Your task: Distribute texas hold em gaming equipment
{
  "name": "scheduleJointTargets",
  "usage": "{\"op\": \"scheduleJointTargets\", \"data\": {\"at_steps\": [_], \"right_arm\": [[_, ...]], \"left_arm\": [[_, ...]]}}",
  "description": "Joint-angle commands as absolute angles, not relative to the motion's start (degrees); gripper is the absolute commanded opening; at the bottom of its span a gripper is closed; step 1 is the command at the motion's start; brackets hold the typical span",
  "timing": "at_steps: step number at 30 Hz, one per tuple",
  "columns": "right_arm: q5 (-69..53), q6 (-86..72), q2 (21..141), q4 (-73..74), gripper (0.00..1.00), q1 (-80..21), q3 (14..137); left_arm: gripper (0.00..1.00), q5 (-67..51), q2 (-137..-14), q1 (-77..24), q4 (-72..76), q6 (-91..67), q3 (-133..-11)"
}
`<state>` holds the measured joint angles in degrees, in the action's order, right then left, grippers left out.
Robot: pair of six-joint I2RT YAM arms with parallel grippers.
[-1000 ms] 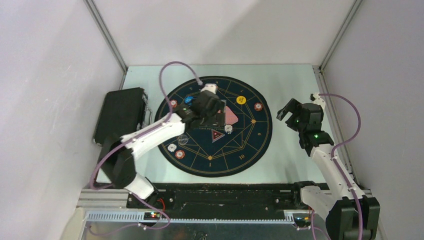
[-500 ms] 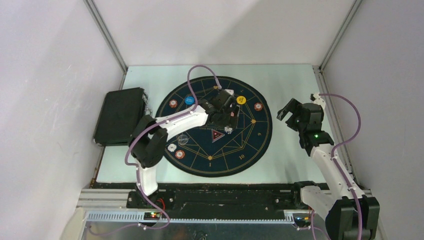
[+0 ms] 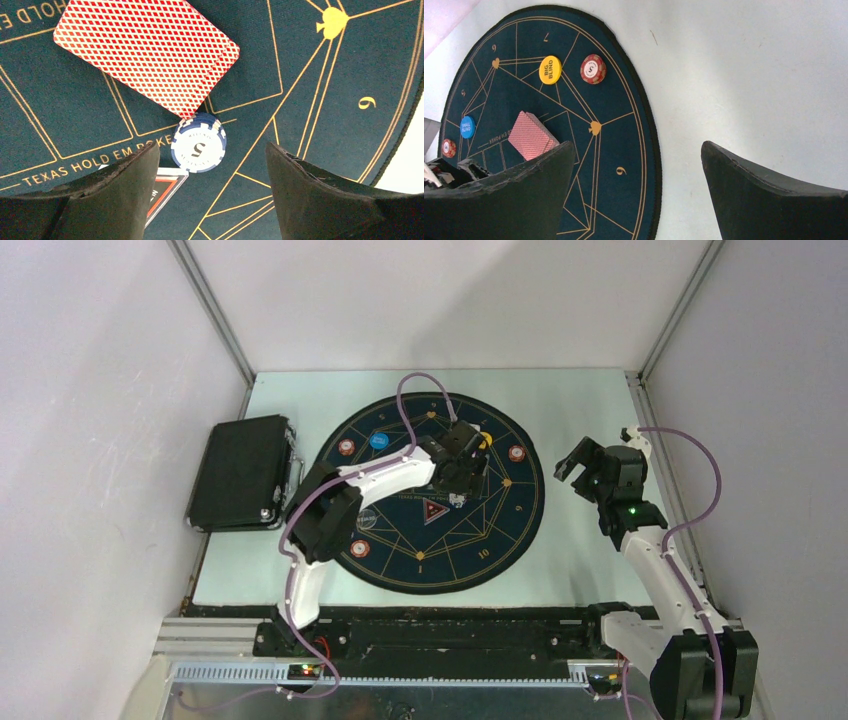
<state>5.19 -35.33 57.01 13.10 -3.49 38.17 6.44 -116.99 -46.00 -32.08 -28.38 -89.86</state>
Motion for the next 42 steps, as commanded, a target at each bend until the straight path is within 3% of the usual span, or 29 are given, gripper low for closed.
{"op": "scheduleJointTargets", "data": {"at_steps": [1, 12, 34, 37, 42], "right_arm": [[5.81, -34.45, 57.25, 11.18, 1.00, -3.04, 38.32], [5.73, -34.54, 57.74, 10.91, 1.00, -2.65, 38.35], [5.38, -34.79, 58.45, 10.82, 1.00, -2.29, 38.32], [5.36, -34.89, 58.44, 10.93, 1.00, -2.29, 38.35], [5.27, -34.89, 58.45, 10.97, 1.00, -2.21, 38.35]], "left_arm": [[0.83, 7.68, -118.68, -46.27, -34.11, -27.22, -93.37], [0.77, 8.20, -120.21, -46.23, -35.39, -27.88, -93.89], [0.34, 8.56, -120.87, -46.58, -36.39, -28.23, -95.16], [0.23, 8.30, -120.78, -46.58, -36.52, -28.21, -95.29], [0.18, 7.30, -119.22, -46.56, -35.95, -28.21, -95.08]]}}
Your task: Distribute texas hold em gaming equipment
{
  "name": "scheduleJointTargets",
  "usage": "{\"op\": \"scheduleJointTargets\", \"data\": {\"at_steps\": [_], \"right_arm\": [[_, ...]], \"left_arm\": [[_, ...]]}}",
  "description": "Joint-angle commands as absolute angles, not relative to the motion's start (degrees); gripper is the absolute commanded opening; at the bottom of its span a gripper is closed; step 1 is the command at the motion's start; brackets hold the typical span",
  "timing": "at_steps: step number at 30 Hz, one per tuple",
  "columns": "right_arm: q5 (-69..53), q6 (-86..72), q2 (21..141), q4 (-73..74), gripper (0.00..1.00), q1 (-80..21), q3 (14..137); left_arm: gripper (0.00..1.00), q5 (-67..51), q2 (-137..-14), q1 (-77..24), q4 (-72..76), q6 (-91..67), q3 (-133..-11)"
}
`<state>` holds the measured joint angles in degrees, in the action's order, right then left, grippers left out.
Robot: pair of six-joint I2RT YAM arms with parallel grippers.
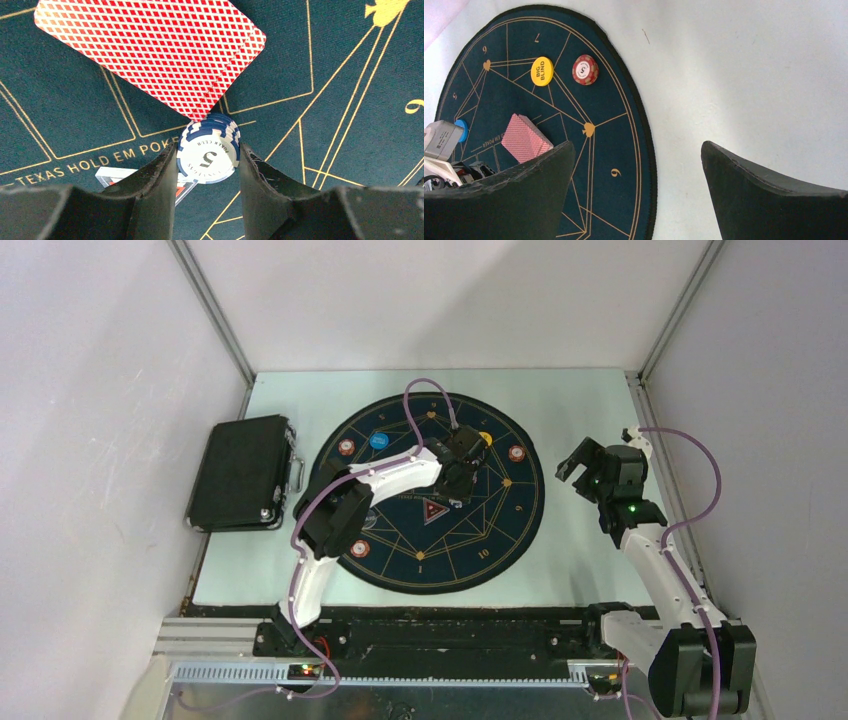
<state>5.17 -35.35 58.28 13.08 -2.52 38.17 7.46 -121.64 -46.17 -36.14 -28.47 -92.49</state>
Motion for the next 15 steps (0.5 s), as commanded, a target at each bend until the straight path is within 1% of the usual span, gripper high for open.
{"op": "scheduleJointTargets", "data": {"at_steps": [1, 4, 15], "right_arm": [[5.27, -34.89, 58.45, 10.92, 1.00, -2.20, 38.33], [5.27, -34.94, 58.38, 11.01, 1.00, -2.20, 38.32], [5.36, -35.05, 58.27, 11.08, 1.00, -2.11, 38.31]], "left_arm": [[0.17, 7.21, -118.98, -46.53, -35.69, -28.21, -95.00], [0.15, 7.12, -118.08, -46.51, -35.60, -28.19, -94.76], [0.02, 6.44, -116.11, -46.60, -34.57, -28.45, -93.61]]}}
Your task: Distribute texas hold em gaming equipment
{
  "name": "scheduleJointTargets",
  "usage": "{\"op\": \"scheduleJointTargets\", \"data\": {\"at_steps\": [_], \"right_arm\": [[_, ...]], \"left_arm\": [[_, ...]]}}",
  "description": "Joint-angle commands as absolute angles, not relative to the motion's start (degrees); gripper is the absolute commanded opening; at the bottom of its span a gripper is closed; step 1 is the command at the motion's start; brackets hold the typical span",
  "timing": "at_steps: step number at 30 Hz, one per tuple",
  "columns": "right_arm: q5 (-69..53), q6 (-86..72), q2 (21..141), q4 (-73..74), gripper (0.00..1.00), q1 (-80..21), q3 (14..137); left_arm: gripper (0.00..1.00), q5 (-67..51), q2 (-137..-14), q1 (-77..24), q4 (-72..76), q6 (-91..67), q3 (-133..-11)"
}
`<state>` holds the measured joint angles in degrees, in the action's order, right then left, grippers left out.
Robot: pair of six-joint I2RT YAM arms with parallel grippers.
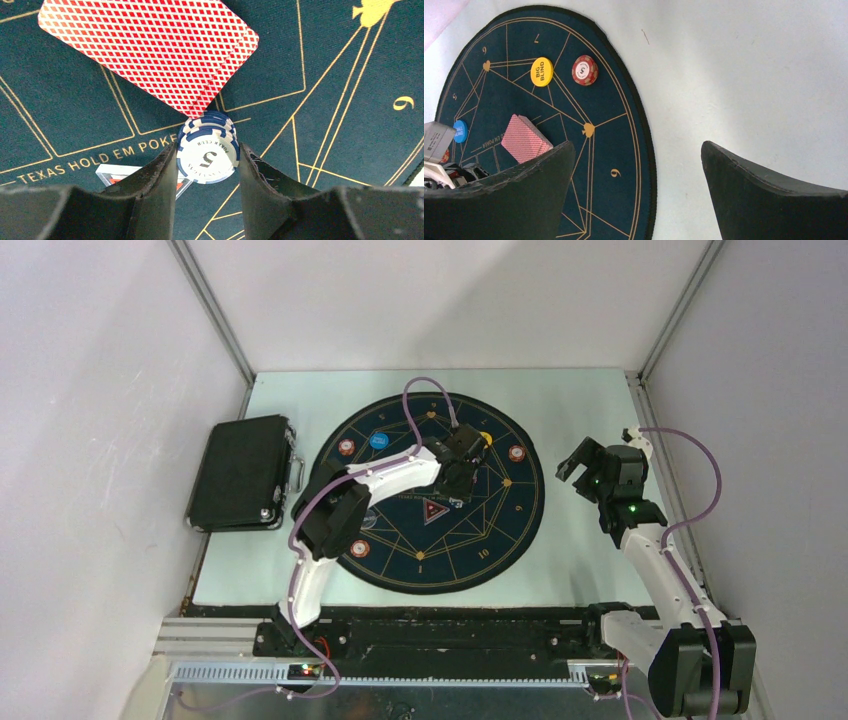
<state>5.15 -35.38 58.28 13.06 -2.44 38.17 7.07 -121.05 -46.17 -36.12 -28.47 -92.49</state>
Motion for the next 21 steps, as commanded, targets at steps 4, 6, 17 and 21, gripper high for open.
{"op": "scheduleJointTargets", "data": {"at_steps": [4, 6, 17, 21], "right_arm": [[5.36, -35.07, 58.27, 11.17, 0.99, -2.11, 38.32], [5.36, -35.07, 58.34, 11.23, 1.00, -2.11, 38.36], [5.37, -35.07, 58.52, 11.21, 1.00, -1.96, 38.35], [5.36, -34.98, 58.58, 11.18, 1.00, -1.93, 38.35]], "left_arm": [[0.01, 6.49, -115.43, -46.57, -34.43, -28.31, -93.43], [0.02, 6.88, -115.58, -46.62, -34.46, -28.16, -93.61], [0.41, 8.13, -118.31, -46.55, -36.46, -27.90, -95.05], [0.43, 6.69, -119.40, -46.55, -35.90, -27.95, -95.41]]}}
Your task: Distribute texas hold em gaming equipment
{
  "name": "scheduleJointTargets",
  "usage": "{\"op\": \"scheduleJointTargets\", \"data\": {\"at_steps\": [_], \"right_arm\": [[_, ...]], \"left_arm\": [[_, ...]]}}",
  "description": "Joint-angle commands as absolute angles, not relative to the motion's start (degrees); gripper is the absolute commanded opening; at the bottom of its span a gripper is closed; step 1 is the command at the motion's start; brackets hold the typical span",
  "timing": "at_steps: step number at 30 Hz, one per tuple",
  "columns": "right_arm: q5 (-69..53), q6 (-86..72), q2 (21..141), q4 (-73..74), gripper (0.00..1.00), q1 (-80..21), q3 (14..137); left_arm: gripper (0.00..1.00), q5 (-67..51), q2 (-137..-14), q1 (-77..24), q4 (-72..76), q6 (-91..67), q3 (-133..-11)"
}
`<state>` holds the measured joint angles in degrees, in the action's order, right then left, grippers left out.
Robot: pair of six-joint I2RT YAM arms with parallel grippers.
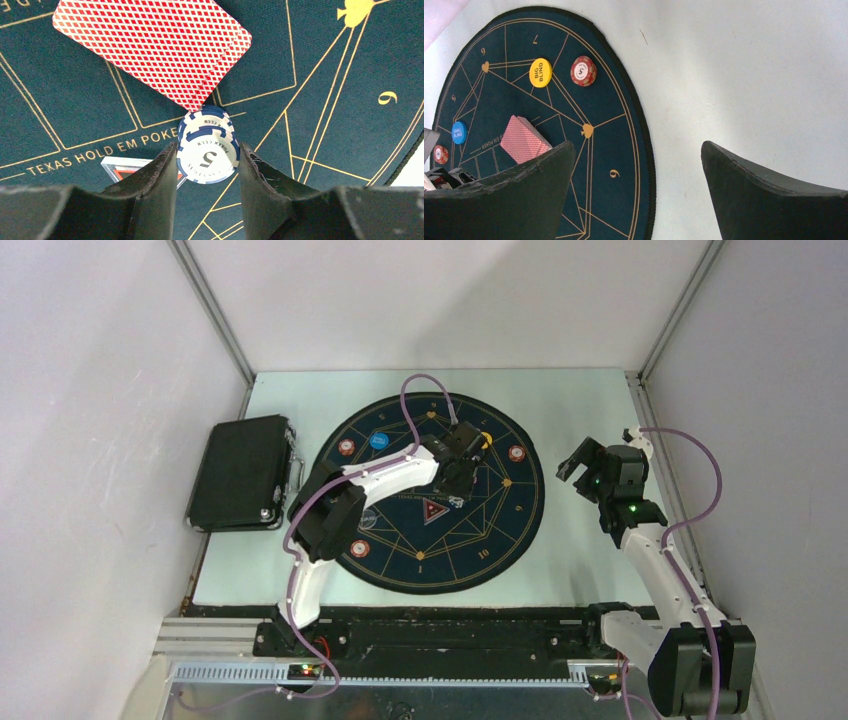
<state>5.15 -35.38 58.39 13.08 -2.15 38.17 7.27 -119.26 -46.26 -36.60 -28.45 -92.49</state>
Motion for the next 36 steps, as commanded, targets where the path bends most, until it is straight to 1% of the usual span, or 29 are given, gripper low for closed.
{"op": "scheduleJointTargets", "data": {"at_steps": [1, 4, 8, 11, 13, 22, 27, 34, 36], "right_arm": [[5.36, -34.96, 58.55, 11.28, 1.00, -1.93, 38.33], [5.36, -34.92, 58.54, 11.25, 1.00, -1.93, 38.40], [5.36, -34.98, 58.63, 11.31, 1.00, -1.85, 38.37], [5.38, -34.98, 58.57, 11.38, 1.00, -1.85, 38.33], [5.41, -34.96, 58.54, 11.40, 1.00, -1.80, 38.34], [5.54, -35.09, 58.53, 11.44, 1.00, -1.67, 38.32], [5.59, -35.07, 58.54, 11.44, 1.00, -1.67, 38.37], [5.65, -35.24, 58.77, 11.27, 0.99, -1.48, 38.33], [5.55, -35.29, 58.85, 11.28, 0.99, -1.49, 38.33]], "left_arm": [[0.43, 6.53, -119.55, -46.52, -35.80, -27.97, -95.44], [0.44, 6.70, -120.16, -46.57, -35.75, -27.96, -95.67], [0.50, 7.02, -121.11, -46.57, -36.26, -27.95, -96.31], [0.60, 6.86, -121.70, -46.57, -36.32, -27.90, -96.68], [0.63, 6.78, -121.98, -46.56, -36.39, -27.87, -96.80], [0.70, 8.41, -122.76, -46.54, -37.75, -28.01, -97.11], [0.69, 8.30, -123.68, -46.57, -38.10, -27.97, -97.25], [0.57, 7.10, -123.49, -46.57, -38.46, -28.51, -95.72], [0.55, 6.63, -123.03, -46.57, -37.92, -28.62, -94.90]]}}
